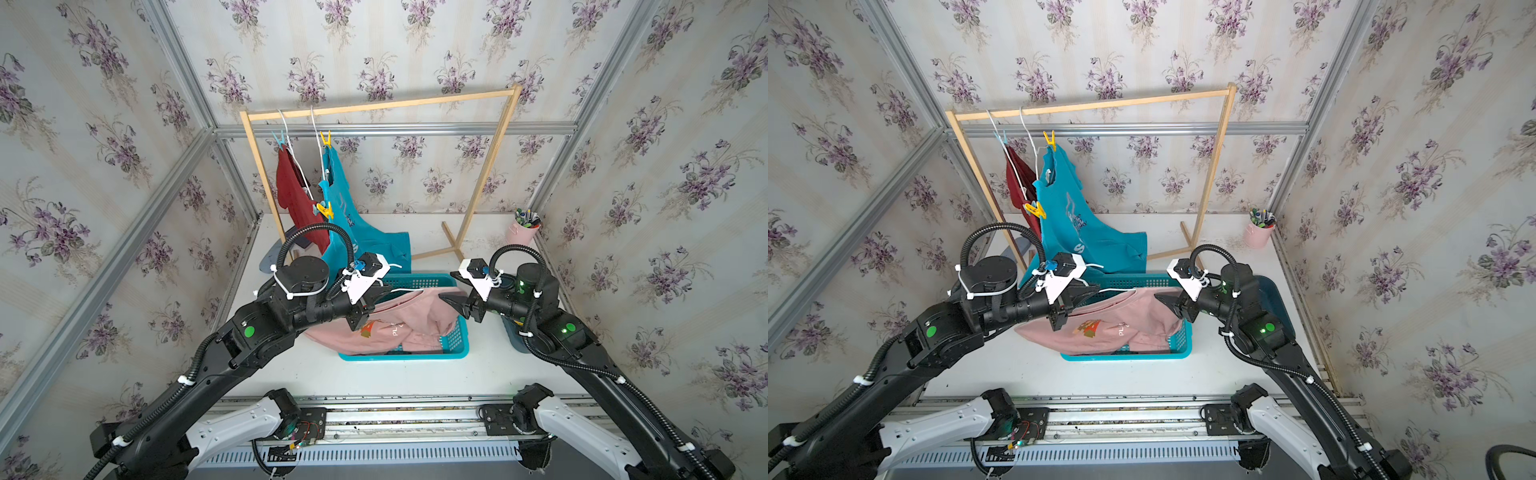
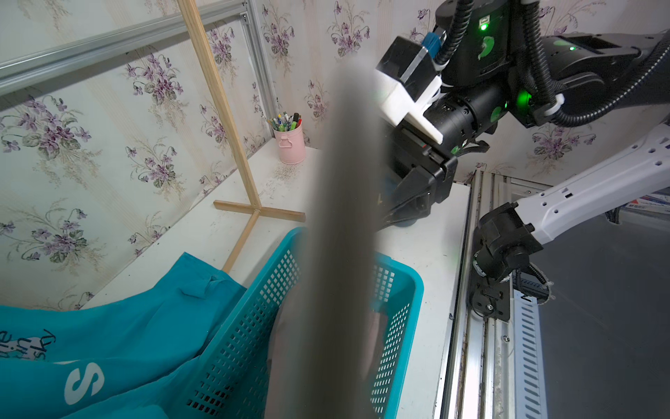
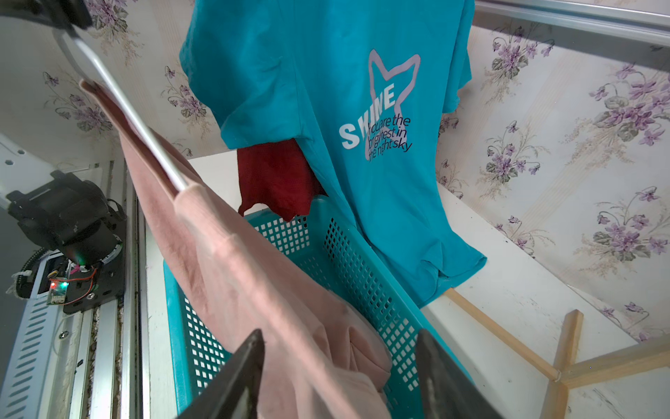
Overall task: Remove the clothespins securing t-shirts to the hanger
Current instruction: Remove the T-shirt from the hanger.
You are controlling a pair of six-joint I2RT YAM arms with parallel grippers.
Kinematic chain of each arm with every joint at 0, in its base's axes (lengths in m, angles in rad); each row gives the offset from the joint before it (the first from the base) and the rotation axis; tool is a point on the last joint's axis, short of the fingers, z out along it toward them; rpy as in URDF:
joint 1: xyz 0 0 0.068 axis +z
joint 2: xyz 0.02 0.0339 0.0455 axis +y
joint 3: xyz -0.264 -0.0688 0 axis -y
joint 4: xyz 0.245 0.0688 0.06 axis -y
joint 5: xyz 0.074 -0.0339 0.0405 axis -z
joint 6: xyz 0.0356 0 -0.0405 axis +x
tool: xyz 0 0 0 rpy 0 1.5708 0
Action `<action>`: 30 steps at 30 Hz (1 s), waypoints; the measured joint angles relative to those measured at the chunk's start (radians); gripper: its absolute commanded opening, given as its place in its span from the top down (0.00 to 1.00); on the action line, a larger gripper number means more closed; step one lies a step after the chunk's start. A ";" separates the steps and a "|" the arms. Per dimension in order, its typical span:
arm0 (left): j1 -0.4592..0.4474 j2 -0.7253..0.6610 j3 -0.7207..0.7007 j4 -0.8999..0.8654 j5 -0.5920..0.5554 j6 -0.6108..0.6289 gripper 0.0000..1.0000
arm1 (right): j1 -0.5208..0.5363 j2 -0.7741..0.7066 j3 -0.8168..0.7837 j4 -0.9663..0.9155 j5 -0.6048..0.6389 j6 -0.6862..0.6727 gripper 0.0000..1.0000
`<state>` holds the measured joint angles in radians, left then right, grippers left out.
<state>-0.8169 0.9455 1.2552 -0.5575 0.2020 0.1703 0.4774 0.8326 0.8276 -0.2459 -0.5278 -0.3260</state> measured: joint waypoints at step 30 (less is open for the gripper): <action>0.020 -0.122 -0.028 -0.052 -0.080 0.056 1.00 | 0.008 0.149 0.074 -0.057 -0.023 -0.025 1.00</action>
<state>-0.7967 0.8238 1.2270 -0.6094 0.1219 0.2268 0.4858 0.9817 0.9020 -0.3027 -0.5510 -0.3508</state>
